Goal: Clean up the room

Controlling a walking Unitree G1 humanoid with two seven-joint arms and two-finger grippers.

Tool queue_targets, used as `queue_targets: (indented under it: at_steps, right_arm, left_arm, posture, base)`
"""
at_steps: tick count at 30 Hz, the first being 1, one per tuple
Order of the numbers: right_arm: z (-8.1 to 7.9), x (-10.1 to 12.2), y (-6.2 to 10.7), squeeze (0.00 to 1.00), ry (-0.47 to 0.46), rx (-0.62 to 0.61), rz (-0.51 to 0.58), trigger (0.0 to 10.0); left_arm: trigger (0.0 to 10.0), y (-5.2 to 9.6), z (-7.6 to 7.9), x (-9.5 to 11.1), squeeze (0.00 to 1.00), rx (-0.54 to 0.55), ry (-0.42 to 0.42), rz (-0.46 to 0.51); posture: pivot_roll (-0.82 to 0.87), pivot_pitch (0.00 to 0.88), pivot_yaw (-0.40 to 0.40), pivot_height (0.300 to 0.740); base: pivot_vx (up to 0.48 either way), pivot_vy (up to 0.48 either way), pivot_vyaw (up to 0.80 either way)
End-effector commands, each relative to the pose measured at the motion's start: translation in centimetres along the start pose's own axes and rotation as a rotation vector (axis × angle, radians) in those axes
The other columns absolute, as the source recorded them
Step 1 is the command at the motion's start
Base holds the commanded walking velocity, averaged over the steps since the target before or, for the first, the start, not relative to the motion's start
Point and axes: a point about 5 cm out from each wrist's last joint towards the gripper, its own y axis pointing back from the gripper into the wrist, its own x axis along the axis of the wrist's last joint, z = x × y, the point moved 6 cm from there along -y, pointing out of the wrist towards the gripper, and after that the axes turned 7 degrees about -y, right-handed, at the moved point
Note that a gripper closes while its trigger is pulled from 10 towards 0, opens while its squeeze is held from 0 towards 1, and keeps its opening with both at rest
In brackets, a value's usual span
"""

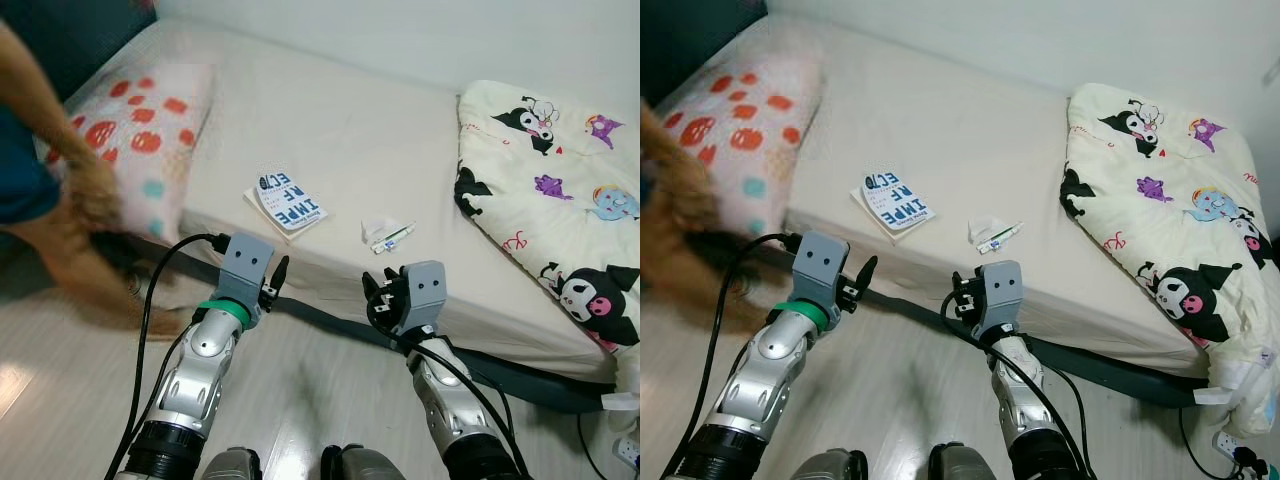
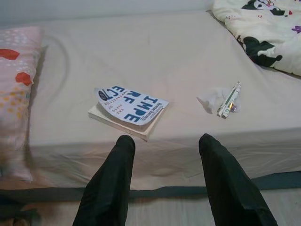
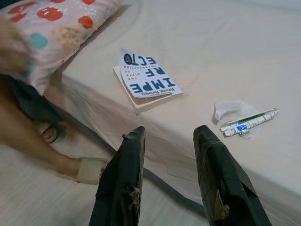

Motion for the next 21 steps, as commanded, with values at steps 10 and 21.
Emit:
queue_targets:
  at_steps: [10, 21]
  right_arm:
    - [0.15, -0.66, 0.29, 0.0, 0.001, -0.005, -0.019, 10.0]
    - [0.09, -0.68, 0.25, 0.0, 0.001, -0.006, -0.02, 10.0]
  left_arm:
    - [10.0, 0.17, 0.39, -0.67, 0.0, -0.01, 0.0, -0.022]
    - [10.0, 0.1, 0.4, -0.62, 0.0, -0.013, -0.002, -0.021]
  posture:
    - [-0.01, 0.034, -0.021, 0.74]
    - [-0.01, 0.034, -0.019, 0.74]
  base:
    - [0.0, 0.0, 0.0]
    - [0.0, 0.0, 0.0]
